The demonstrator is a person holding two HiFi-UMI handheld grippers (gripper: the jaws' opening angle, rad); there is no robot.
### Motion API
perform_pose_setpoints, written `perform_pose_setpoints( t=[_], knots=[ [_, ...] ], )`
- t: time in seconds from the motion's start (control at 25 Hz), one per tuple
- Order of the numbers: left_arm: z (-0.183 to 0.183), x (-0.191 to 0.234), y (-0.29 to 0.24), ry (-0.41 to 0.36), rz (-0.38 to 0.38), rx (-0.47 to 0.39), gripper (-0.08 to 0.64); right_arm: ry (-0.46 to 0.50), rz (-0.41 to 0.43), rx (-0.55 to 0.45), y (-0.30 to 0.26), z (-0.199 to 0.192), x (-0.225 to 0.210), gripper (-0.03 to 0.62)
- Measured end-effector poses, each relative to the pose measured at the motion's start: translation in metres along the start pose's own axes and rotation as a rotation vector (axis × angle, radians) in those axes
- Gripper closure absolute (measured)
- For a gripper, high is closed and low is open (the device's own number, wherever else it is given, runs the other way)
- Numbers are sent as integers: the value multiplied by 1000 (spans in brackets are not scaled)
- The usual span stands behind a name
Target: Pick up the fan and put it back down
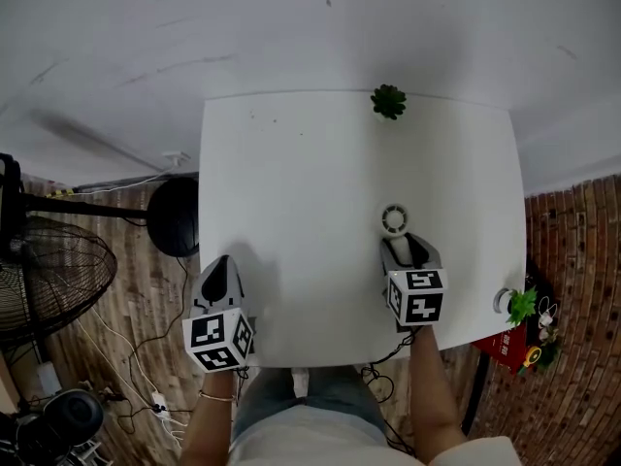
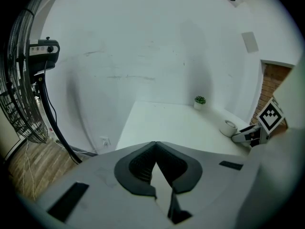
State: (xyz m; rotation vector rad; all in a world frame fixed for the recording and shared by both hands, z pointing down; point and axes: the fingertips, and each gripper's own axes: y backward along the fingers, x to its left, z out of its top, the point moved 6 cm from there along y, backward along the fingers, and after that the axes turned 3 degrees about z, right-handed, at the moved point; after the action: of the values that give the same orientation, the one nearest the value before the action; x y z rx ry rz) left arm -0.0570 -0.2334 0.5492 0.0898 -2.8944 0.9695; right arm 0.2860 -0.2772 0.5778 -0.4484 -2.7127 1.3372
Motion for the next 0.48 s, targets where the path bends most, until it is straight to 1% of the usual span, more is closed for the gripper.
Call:
perform_pose_setpoints(
  t=[0.36, 0.48],
  knots=[
    [-3, 9, 9, 16, 8, 0, 551, -2, -16, 13, 0, 0, 1, 403],
    [-3, 14, 11, 27, 23, 6, 551, -3, -33, 12, 1, 1, 1, 403]
  ],
)
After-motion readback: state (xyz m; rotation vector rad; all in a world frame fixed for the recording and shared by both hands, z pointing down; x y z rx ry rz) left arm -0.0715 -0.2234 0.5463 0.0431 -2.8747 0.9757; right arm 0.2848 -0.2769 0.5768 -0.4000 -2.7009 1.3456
